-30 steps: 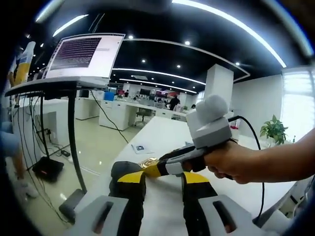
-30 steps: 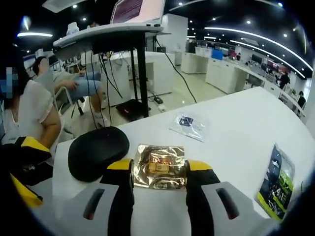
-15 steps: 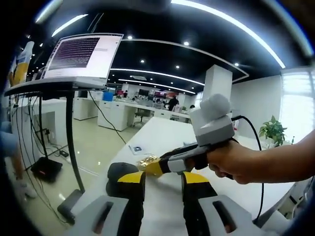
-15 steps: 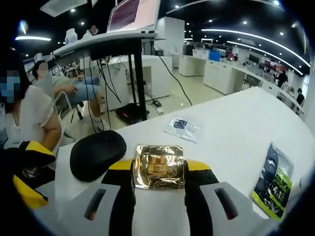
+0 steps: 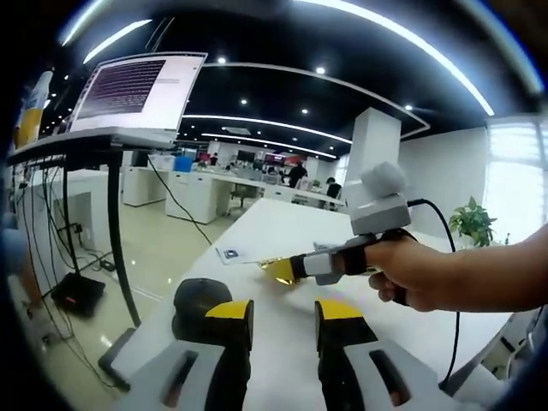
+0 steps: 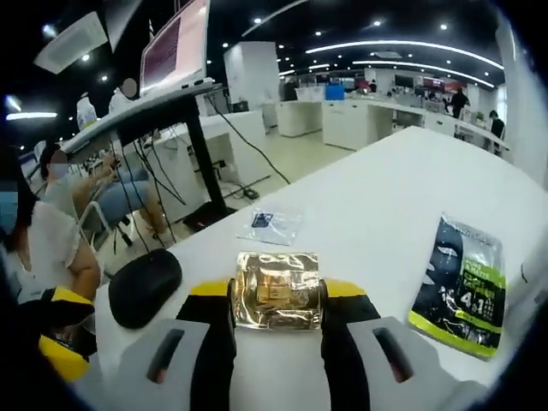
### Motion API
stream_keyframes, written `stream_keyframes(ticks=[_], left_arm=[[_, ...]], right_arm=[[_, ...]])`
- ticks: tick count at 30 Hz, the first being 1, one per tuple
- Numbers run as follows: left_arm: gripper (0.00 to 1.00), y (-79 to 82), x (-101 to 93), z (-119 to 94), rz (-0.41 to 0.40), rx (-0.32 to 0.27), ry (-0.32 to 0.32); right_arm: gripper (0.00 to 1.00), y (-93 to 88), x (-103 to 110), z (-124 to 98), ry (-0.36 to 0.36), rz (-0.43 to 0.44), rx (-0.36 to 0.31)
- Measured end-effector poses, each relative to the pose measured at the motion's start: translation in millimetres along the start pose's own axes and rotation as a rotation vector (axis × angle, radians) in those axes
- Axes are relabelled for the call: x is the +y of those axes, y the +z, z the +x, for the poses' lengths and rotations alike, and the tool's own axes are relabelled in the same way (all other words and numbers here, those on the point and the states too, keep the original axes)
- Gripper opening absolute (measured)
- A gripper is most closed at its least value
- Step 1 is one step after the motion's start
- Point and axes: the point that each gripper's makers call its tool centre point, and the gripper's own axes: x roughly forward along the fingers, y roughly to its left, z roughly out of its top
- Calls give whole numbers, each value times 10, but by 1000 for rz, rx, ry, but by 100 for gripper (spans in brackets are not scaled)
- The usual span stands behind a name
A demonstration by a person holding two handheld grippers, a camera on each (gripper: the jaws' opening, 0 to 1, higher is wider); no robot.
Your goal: Arrange the skincare products in the storage area until every visible bottle or jar stands upright without overlapping.
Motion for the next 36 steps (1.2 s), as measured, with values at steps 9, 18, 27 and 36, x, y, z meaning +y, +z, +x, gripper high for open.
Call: stream_keyframes(ticks=[9, 18, 27, 36], left_arm=[[29, -89, -87, 131, 11, 46, -5], [30, -200, -186, 227, 15, 94, -23], [30, -272, -174, 231, 8, 115, -20], [36, -312, -133, 384, 9, 153, -9]], right_arm=[[38, -180, 79, -194, 6, -2, 13], [40, -253, 100, -242, 3, 21, 19], [46, -320, 201, -394, 56, 71, 26], [37, -403, 302, -594, 146, 208, 23]])
